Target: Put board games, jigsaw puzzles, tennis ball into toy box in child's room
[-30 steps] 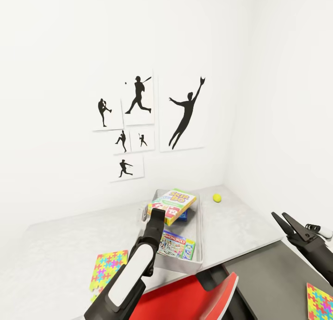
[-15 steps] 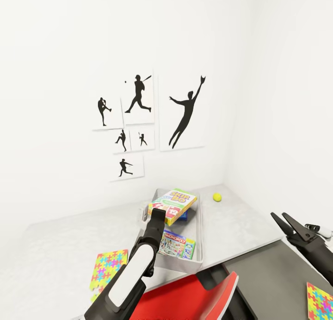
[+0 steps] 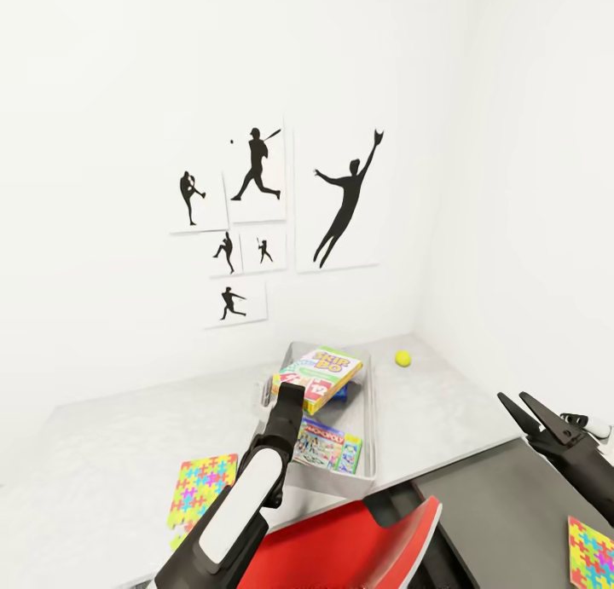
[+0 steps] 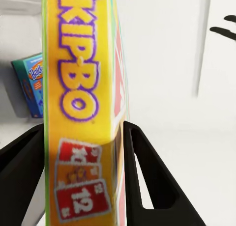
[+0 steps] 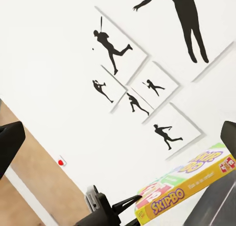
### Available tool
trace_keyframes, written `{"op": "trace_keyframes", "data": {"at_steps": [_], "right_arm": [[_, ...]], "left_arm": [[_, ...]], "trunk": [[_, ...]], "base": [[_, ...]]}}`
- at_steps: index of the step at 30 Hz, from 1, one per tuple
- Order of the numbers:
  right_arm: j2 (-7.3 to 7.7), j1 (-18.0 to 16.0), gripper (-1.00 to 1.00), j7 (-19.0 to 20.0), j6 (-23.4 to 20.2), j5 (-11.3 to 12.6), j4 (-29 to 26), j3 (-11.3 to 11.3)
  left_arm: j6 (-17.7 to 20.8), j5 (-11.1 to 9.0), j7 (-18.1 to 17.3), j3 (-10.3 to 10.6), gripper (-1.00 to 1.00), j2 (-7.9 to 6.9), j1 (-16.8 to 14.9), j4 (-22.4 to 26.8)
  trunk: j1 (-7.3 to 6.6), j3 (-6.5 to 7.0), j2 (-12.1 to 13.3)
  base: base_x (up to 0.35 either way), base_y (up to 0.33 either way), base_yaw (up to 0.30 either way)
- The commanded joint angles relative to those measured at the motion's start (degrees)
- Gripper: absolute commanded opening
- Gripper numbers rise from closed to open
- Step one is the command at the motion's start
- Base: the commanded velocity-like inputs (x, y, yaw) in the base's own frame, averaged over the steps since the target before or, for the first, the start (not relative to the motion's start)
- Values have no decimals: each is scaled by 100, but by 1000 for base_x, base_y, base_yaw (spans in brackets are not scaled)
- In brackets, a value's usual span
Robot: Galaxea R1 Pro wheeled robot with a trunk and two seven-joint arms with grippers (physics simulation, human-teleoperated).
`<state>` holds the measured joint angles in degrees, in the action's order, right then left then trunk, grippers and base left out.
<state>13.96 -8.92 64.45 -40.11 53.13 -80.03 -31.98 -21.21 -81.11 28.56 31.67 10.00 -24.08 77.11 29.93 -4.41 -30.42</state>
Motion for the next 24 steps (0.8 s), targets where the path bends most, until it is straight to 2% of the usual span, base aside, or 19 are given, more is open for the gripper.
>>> {"op": "trace_keyframes", "data": {"at_steps": [1, 5, 7, 10, 16, 19, 24], "right_arm": [[1, -5, 100, 3, -40, 29, 2, -1], [1, -5, 100, 5, -40, 30, 4, -1], [1, -5, 100, 6, -41, 31, 4, -1], [1, -5, 100, 6, -40, 31, 5, -3], [1, -5, 100, 6, -34, 34, 5, -9], [1, -5, 100, 6, -33, 36, 5, -10], [1, -5, 100, 6, -40, 36, 5, -95]], "left_arm": [[-30, -27, 12, 7, -100, 0, -9, 5], [-17, -34, 43, 5, -100, 0, -174, 6], [54, -57, 63, 4, -100, 0, -410, -2], [359, -72, 78, -20, -100, 0, -838, -21], [503, -73, 118, -38, -100, 0, -1193, -53], [510, -81, 334, -45, -100, 0, -1448, -270], [499, -93, 456, -46, -100, 0, -1598, -765]], "trunk": [[2, -21, -11], [2, -58, -11], [2, -77, -11], [2, -105, -11], [2, -160, -11], [2, -188, -11], [2, -235, -11]], "base": [[0, 0, 1], [0, 0, 0], [0, 0, 0], [0, 0, 0], [0, 0, 0], [0, 0, 0], [0, 0, 0]]}}
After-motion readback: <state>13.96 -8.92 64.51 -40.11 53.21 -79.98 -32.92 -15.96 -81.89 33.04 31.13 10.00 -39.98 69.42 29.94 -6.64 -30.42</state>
